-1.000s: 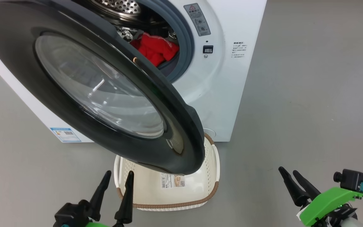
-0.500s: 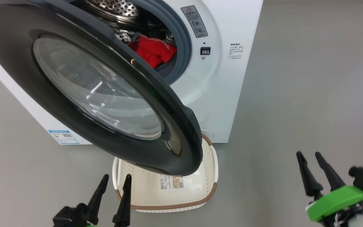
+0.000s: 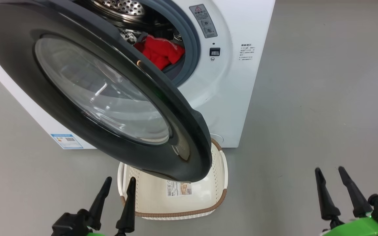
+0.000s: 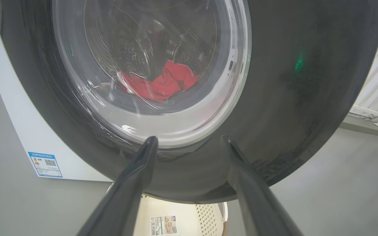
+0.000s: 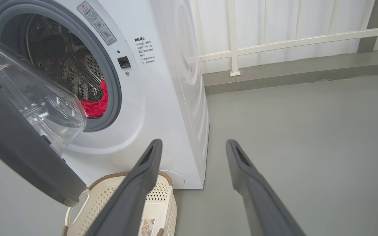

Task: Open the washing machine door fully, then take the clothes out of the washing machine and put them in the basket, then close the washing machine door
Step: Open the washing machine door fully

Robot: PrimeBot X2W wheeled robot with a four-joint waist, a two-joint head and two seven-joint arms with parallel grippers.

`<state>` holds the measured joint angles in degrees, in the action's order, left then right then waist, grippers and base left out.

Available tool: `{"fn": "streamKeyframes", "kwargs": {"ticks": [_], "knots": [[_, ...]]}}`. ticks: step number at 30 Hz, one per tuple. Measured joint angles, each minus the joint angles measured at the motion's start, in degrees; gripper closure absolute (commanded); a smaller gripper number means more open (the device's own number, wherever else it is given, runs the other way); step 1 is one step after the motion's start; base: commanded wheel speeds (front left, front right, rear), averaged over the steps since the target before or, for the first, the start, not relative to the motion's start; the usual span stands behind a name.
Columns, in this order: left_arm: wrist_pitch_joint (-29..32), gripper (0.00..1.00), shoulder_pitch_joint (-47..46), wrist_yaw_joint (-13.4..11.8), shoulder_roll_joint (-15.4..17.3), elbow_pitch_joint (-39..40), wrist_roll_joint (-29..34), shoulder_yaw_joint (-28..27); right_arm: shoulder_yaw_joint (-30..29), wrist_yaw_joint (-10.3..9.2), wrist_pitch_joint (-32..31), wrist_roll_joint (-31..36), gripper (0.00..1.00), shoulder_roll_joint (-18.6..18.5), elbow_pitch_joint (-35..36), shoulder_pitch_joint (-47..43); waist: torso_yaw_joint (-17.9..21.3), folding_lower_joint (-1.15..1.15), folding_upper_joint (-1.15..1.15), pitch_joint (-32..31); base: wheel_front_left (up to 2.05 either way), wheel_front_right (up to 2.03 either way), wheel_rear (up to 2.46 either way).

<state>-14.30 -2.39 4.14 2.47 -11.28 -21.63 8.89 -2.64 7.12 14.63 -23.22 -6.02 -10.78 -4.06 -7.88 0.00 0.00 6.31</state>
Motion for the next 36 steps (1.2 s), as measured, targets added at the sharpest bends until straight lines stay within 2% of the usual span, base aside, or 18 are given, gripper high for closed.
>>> {"fn": "streamKeyframes", "kwargs": {"ticks": [3, 24, 25, 26, 27, 30, 36], "knots": [[0.00, 0.00, 0.00, 0.00, 0.01, 0.05, 0.00, -0.03, -0.13, 0.00, 0.00, 1.67, 0.00, 0.49, 0.14, -0.92, 0.01, 0.00, 0.00, -0.03, 0.00, 0.00, 0.00], [0.00, 0.00, 0.00, 0.00, 0.01, 0.10, -0.02, 0.29, 0.40, 0.00, 0.00, 2.18, 0.00, 0.86, 1.33, -0.55, -1.06, 0.00, 0.00, 0.40, 0.00, 0.00, 0.00], [0.00, 0.00, 0.00, 0.00, 0.01, 0.11, -0.03, 0.36, 1.40, 0.00, 0.00, 1.52, 0.60, 0.81, 1.33, -0.26, -1.17, 0.00, 0.00, 0.38, 0.00, 0.00, 0.00], [0.00, 0.00, 0.00, -0.01, 0.01, 0.15, -0.03, 0.44, 1.93, 0.00, -0.01, 0.62, 0.85, 0.96, 1.33, -0.02, -1.28, 0.00, 0.00, 0.36, 0.00, 0.00, 0.00], [0.00, 0.00, 0.00, -0.01, 0.01, 0.22, -0.04, 0.48, 2.53, 0.01, -0.01, -1.08, 1.00, 1.21, 1.32, 0.37, -1.38, 0.00, 0.00, 0.34, 0.00, 0.00, 0.00], [0.00, 0.00, 0.01, -0.02, 0.01, 0.35, -0.12, 0.70, 4.13, 0.00, 0.00, -4.52, 1.00, 1.11, 1.42, 2.03, -1.61, 0.00, 0.00, 0.31, 0.00, 0.00, 0.00], [0.00, 0.00, 0.06, -0.10, 0.01, 0.67, -0.68, 1.87, 10.01, 0.00, 0.00, -18.25, 1.00, 0.45, 2.52, 9.94, -2.50, 0.00, 0.00, 0.48, 0.00, 0.00, 0.00]]}}
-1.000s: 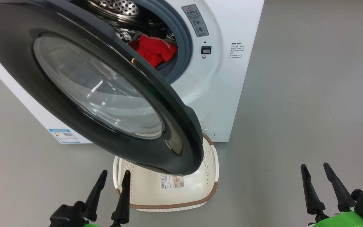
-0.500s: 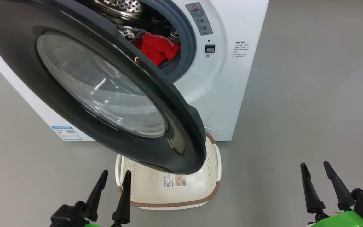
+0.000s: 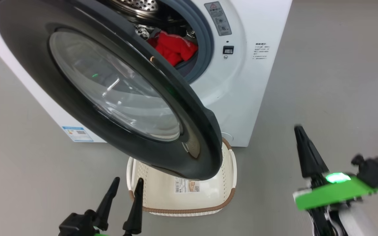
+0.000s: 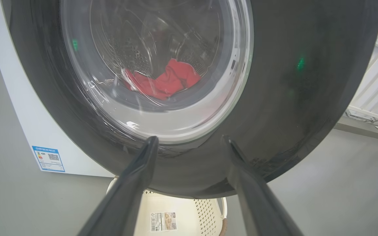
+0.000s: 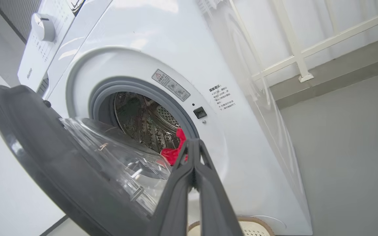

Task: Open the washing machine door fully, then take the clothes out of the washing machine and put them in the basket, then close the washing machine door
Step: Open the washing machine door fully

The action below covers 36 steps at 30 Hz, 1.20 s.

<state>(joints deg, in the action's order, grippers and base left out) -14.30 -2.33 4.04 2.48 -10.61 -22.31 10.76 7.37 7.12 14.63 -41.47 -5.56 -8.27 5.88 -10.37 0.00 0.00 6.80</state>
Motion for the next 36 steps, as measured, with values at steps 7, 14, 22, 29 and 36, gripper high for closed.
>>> {"fn": "streamKeyframes", "kwargs": {"ticks": [7, 14, 22, 29, 36], "knots": [[0.00, 0.00, -0.02, -0.07, 0.02, -0.01, -0.82, 1.74, 9.85, -0.01, 0.01, -21.11, 1.00, -4.27, -0.33, 8.84, -1.90, 0.00, 0.00, 0.51, 0.00, 0.00, 0.00], [0.00, 0.00, -0.04, -0.51, 0.04, 0.00, -1.66, 3.10, 18.13, -0.01, -5.46, -41.07, 1.00, -9.42, -0.67, 13.54, -4.22, 0.00, 0.00, 1.37, 0.00, 0.00, 0.00], [0.00, 0.00, -0.04, -0.52, 0.04, -0.02, -2.50, 4.36, 18.50, -0.01, -16.25, -52.91, 1.00, -10.72, -0.58, 14.07, -6.53, 0.00, 0.00, 1.88, 0.00, 0.00, 0.00], [0.00, 0.00, -0.02, -0.51, 0.04, -0.03, -2.56, 5.01, 15.37, -0.01, -24.31, -55.83, 1.00, -9.65, -0.89, 13.68, -7.93, 0.00, 0.00, 1.48, 0.00, 0.00, 0.00], [0.00, 0.00, 0.09, -0.47, 0.04, -0.13, -2.56, 5.38, 13.71, -0.02, -29.20, -55.40, 1.00, -7.26, -1.19, 10.88, -9.51, 0.00, 0.00, 0.26, 0.00, 0.00, 0.00]]}}
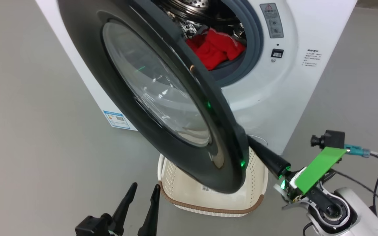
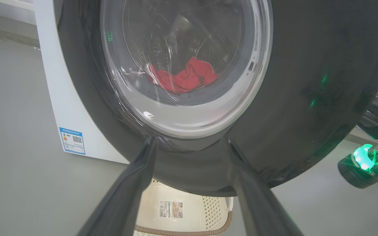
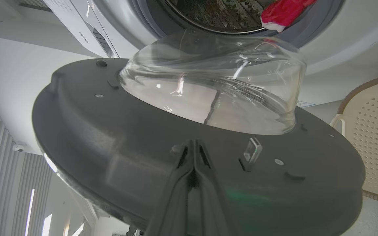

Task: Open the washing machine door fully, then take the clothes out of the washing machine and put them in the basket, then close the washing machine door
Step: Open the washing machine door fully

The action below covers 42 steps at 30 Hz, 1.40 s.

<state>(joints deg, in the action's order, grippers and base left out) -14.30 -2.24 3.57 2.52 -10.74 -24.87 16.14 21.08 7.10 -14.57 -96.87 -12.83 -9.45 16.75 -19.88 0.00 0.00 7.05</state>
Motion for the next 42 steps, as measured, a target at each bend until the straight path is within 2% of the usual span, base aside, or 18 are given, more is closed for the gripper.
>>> {"fn": "streamKeyframes", "kwargs": {"ticks": [14, 22, 32, 42], "knots": [[0.00, 0.00, 2.66, -0.10, 0.05, -0.32, 0.02, -0.12, 2.11, -0.05, -5.94, 4.15, 1.00, 5.30, 0.10, -4.55, -5.03, 0.00, 0.00, -3.37, 0.00, 0.00, 0.00], [0.00, 0.00, 4.75, -2.20, 0.11, 1.02, 0.00, -2.36, 4.19, -0.05, -7.86, 4.74, 1.00, 7.17, -0.05, -4.92, -8.09, 0.00, 0.00, -4.53, 0.00, 0.00, 0.00], [0.00, 0.00, 4.93, -4.11, 0.11, 2.86, -0.49, -4.04, 7.98, -0.05, -9.75, 5.13, 1.00, 8.00, -1.13, -1.76, -9.12, 0.00, 0.00, -3.80, 0.00, 0.00, 0.00], [0.00, 0.00, 5.95, -4.63, 0.10, 3.49, -0.96, -4.69, 10.92, -0.05, -9.58, 5.02, 1.00, 8.24, -1.31, 0.04, -9.22, 0.00, 0.00, -3.82, 0.00, 0.00, 0.00]]}}
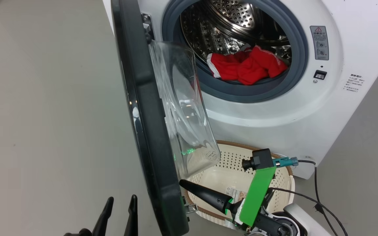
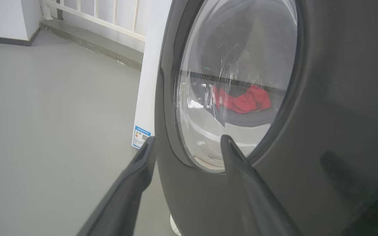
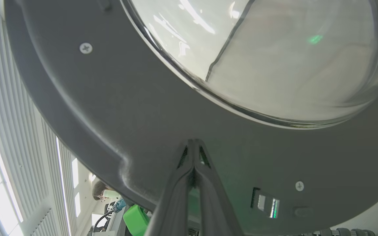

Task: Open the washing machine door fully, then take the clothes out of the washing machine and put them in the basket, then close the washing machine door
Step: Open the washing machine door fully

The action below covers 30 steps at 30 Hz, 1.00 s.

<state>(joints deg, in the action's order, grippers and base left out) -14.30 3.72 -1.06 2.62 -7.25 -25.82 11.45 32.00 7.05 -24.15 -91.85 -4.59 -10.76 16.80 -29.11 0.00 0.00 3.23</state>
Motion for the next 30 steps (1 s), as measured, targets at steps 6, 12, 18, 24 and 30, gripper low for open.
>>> {"fn": "streamKeyframes", "kwargs": {"ticks": [6, 12, 18, 24, 30], "knots": [[0.00, 0.00, 0.08, 0.01, 0.00, -0.02, 0.00, -0.10, -0.02, 0.00, 1.51, 0.14, 0.96, 0.33, -0.26, -0.09, 0.28, 0.00, 0.00, -0.44, 0.00, 0.00, 0.00], [0.00, 0.00, 0.05, 0.19, 0.00, -0.53, 0.02, -0.10, -1.08, 0.00, 3.65, 1.11, 0.22, 0.47, -0.53, -0.57, 0.61, 0.00, 0.00, -0.87, 0.00, 0.00, 0.00], [0.00, 0.00, -0.01, 0.69, 0.01, -1.53, 0.05, -0.16, -1.62, 0.00, 7.39, 3.70, 0.00, -1.08, -1.37, -2.82, 0.99, 0.00, 0.00, -1.51, 0.00, 0.00, 0.00], [0.00, 0.00, -0.12, 1.35, 0.01, -2.63, 0.24, -0.45, -1.45, 0.00, 11.21, 4.48, 0.00, -3.59, -2.66, -5.31, 1.50, 0.00, 0.00, -2.31, 0.00, 0.00, 0.00], [0.00, 0.00, -0.13, 1.79, 0.01, -3.57, 0.65, -0.97, 0.15, 0.00, 16.36, 8.04, 0.00, -6.78, -7.12, -6.67, 1.99, 0.00, 0.00, -3.15, 0.00, 0.00, 0.00]]}}
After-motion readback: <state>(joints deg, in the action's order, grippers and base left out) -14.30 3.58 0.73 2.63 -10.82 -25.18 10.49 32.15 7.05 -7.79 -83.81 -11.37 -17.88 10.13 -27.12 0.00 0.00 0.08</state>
